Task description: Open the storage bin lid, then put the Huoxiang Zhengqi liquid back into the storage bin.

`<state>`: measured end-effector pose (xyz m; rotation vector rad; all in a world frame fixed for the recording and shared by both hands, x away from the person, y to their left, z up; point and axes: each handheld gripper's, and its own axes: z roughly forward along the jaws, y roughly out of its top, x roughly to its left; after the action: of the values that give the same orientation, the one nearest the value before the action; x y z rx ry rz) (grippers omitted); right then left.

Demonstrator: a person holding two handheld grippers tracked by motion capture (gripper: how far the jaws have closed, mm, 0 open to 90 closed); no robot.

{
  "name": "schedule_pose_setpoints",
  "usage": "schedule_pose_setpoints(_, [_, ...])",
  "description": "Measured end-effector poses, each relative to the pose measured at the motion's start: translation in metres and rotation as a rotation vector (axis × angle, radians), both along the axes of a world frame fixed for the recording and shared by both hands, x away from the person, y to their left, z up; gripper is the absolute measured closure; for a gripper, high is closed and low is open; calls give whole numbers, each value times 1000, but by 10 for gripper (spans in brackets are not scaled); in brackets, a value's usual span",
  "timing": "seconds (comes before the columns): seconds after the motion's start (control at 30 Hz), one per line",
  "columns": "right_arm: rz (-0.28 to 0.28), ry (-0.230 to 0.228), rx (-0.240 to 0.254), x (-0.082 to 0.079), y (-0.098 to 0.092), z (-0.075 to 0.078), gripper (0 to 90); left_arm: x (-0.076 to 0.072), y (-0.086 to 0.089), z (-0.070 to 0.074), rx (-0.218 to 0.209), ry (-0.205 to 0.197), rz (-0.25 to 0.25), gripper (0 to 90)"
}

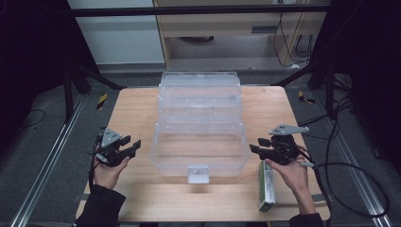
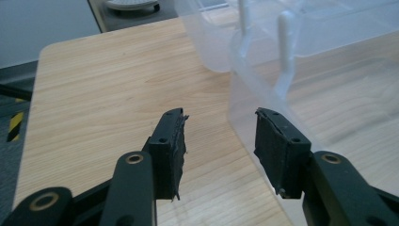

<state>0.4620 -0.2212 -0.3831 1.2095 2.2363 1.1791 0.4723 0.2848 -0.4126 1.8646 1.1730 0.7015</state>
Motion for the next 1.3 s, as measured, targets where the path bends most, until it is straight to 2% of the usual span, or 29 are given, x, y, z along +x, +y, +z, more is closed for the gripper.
schedule_pose_setpoints(0.2, [-16, -1, -17, -6, -4, 7, 522, 2, 10, -3, 2, 8, 35, 518])
schedule_pose_setpoints(0.43, [-34, 36, -58, -12, -12, 13, 499, 4, 17, -6, 5, 19, 53, 507])
schedule_pose_setpoints(0.53, [-42, 67, -76, -17, -14, 15, 478, 5, 21, -8, -3, 30, 64, 497])
schedule_pose_setpoints(0.73, [-51, 83, -89, -26, -14, 17, 425, 6, 22, -10, -5, 42, 71, 486])
schedule_pose_setpoints(0.8, [-57, 98, -98, -28, -14, 14, 377, 7, 22, -10, 2, 46, 67, 482])
schedule_pose_setpoints(1.0, [-65, 129, -95, -33, -13, 6, 309, 7, 23, -12, 10, 54, 76, 478])
schedule_pose_setpoints(1.13, [-73, 152, -100, -36, -12, -1, 300, 8, 24, -13, 23, 58, 82, 471])
schedule_pose_setpoints(1.2, [-71, 178, -112, -37, -11, -10, 295, 8, 25, -13, 17, 59, 84, 468])
schedule_pose_setpoints(1.3, [-64, 193, -118, -38, -11, -14, 302, 8, 25, -13, 18, 59, 84, 468])
